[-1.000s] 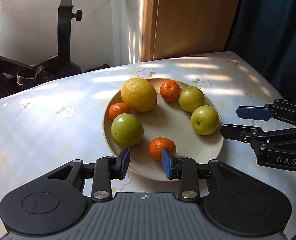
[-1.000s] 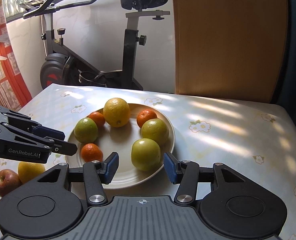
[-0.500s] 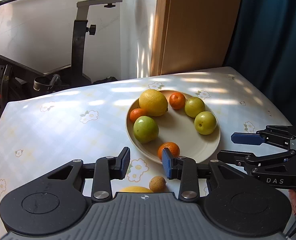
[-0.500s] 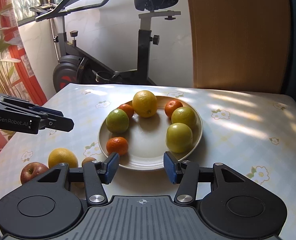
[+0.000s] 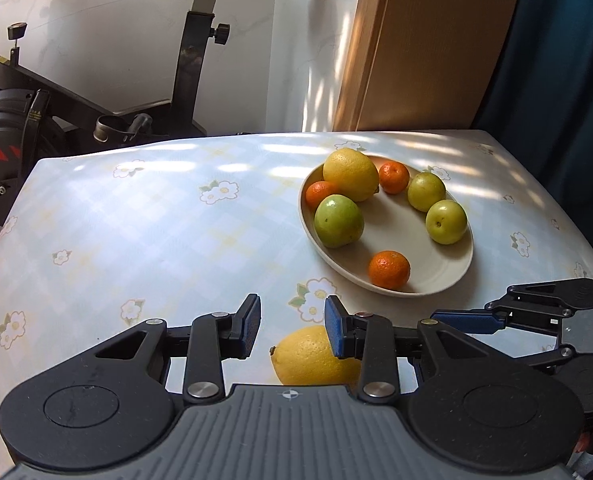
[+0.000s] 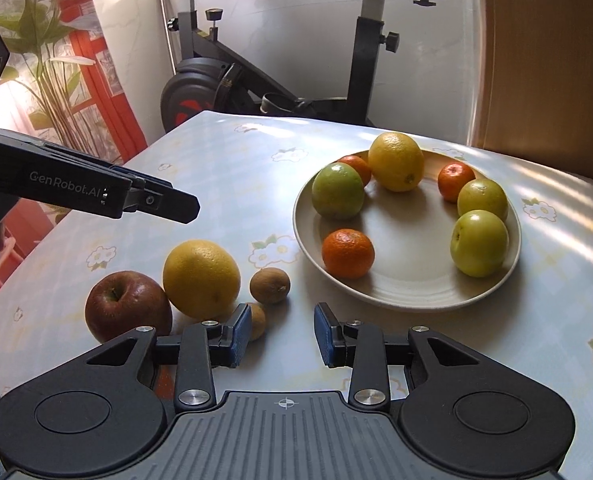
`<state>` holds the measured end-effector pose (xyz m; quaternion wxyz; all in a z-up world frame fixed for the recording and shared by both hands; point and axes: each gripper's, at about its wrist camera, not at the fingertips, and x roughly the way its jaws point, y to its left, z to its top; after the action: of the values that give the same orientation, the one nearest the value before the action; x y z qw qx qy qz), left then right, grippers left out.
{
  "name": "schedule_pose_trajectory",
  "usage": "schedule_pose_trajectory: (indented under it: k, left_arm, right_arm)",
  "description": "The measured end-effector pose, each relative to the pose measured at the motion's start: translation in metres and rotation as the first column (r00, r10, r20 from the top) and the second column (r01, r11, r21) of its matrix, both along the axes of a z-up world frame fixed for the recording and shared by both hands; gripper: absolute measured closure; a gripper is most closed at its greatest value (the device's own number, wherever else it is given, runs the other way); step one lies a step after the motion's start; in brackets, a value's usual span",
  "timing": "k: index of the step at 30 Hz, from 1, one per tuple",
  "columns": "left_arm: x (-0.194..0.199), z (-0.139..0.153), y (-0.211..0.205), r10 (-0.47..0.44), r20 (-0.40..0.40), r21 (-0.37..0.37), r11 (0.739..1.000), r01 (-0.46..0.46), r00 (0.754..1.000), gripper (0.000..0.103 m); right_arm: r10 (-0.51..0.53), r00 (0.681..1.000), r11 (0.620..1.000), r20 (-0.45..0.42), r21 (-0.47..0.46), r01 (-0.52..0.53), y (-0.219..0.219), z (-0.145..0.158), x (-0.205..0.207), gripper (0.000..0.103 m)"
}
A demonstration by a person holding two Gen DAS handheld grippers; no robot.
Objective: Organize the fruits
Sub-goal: 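Withdraw both grippers from the plate back toward the fruit pile, then grasp a brown kiwi with the left gripper while the right gripper grasps another kiwi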
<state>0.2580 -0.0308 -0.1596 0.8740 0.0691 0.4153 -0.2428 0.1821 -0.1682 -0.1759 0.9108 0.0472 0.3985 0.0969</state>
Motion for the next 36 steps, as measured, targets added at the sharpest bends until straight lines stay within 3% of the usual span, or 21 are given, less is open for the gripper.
schedule_pose_trajectory:
  k: [13,17,29,36]
  left_arm:
    - [0.001,-0.007,0.008,0.017,-0.017,-0.033,0.999,-0.017,1.000,0.066]
    - [0.000,-0.007,0.007,0.010,-0.018,-0.031,0.999,-0.011,1.000,0.066]
    - [-0.005,-0.005,-0.004,-0.017,-0.026,-0.019,1.000,0.016,1.000,0.066]
    - [-0.002,-0.010,-0.024,-0.088,-0.075,-0.013,0.996,0.087,0.993,0.066]
  right_arm:
    - [0.083,0.995,0.996,-0.047,-0.015,-0.083,0.021,-0.010,0.014,0.074]
    - [0.088,0.994,0.996,-0.057,-0.008,-0.088,0.020,-0.014,0.017,0.081]
    - [0.071,0.997,0.997,-0.037,0.003,-0.071,0.013,-0.012,0.010,0.082]
    - [0.030,0.999,1.000,-0.017,0.007,-0.029,-0.003,-0.009,-0.004,0.083]
